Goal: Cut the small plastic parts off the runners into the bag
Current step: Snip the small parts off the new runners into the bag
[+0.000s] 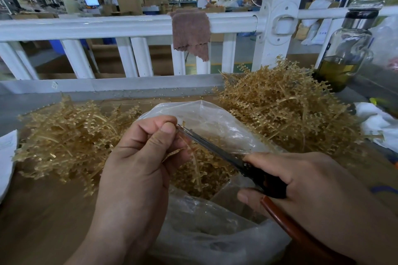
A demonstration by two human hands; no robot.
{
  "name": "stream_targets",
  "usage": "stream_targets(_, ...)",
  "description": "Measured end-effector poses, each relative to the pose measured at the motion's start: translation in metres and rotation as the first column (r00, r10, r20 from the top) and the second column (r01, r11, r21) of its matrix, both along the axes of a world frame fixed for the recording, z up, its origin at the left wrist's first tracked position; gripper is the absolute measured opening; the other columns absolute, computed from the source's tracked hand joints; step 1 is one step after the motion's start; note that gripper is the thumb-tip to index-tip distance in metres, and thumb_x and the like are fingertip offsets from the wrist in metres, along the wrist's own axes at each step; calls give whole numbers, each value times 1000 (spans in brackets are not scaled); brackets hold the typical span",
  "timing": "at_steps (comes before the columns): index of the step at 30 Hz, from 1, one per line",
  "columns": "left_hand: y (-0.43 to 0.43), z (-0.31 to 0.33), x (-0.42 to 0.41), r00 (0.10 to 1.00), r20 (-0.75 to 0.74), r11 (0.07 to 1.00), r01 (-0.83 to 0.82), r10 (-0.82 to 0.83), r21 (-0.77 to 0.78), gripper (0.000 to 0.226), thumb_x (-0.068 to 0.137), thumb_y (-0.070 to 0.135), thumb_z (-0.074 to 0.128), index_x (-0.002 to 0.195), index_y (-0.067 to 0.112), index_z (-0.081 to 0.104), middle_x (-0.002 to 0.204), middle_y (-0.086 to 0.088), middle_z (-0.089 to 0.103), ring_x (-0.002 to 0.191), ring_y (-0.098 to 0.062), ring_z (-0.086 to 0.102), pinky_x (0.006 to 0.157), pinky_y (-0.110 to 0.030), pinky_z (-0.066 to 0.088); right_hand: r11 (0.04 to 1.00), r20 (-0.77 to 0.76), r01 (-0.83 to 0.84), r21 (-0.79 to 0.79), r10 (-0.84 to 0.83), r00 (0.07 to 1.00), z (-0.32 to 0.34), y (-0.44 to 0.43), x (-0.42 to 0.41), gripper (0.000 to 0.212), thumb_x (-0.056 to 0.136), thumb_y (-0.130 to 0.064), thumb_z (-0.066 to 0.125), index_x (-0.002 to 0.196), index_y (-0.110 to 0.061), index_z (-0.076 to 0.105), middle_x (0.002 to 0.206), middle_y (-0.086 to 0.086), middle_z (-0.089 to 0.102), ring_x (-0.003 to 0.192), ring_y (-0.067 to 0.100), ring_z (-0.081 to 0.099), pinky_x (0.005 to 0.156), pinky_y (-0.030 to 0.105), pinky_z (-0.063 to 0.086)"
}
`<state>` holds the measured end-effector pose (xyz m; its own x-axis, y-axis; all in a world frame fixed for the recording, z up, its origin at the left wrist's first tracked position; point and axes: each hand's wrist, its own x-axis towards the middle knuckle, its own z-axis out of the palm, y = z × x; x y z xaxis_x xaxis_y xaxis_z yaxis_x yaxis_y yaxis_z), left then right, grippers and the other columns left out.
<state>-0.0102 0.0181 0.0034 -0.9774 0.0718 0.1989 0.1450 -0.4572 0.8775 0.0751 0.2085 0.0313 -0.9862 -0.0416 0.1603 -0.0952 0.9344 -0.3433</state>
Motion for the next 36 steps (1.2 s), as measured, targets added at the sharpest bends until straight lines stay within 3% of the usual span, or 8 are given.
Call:
stream_targets(10, 1, 0, 0, 1000, -9, 1000, -8, 8, -18, 10, 78, 22, 65, 74, 22, 74, 72, -2, 65, 68, -13, 64, 62, -22, 57, 999, -32, -23, -36, 22, 999, 1, 2, 0, 66, 65, -81, 35, 106, -38, 65, 83, -25, 67, 85, -5, 60, 75, 18, 46)
stream_targets(15, 0, -2, 0, 1000, -4, 1000, -6, 6, -23, 10, 78, 23, 66, 75, 21, 75, 72, -3, 66, 69, -14, 65, 62, -22, 57, 999, -43, -28, -23, 27, 999, 2, 2, -1, 56, 69, -77, 39, 93, -37, 68, 69, -24, 62, 73, -3, 60, 63, 15, 45)
stream_targets(22, 1, -3, 0, 1000, -20, 1000, -8, 7, -27, 11, 78, 23, 65, 76, 21, 76, 72, -4, 66, 68, -13, 65, 63, -23, 58, 999, -41, -39, -23, 38, 998, 2, 4, 2, 54, 70, -76, 39, 90, -34, 67, 68, -22, 61, 72, -2, 60, 65, 20, 46)
stream_targets(29, 2, -4, 0, 1000, -15, 1000, -16, 15, -15, 10, 78, 22, 66, 76, 20, 75, 71, -4, 64, 67, -13, 63, 63, -23, 57, 999, -25, -38, -15, 38, 999, 2, 2, 2, 50, 72, -72, 39, 82, -30, 65, 60, -19, 56, 66, 0, 58, 58, 18, 41)
stream_targets(36, -3, -4, -3, 999, 15, 999, 36, -36, 33, 14, 84, 19, 63, 74, 21, 71, 74, -4, 64, 70, -14, 64, 63, -24, 57, 994, 48, -33, -100, 38, 998, 1, 3, -1, 58, 70, -79, 43, 99, -33, 63, 79, -17, 64, 71, 2, 61, 64, 19, 44)
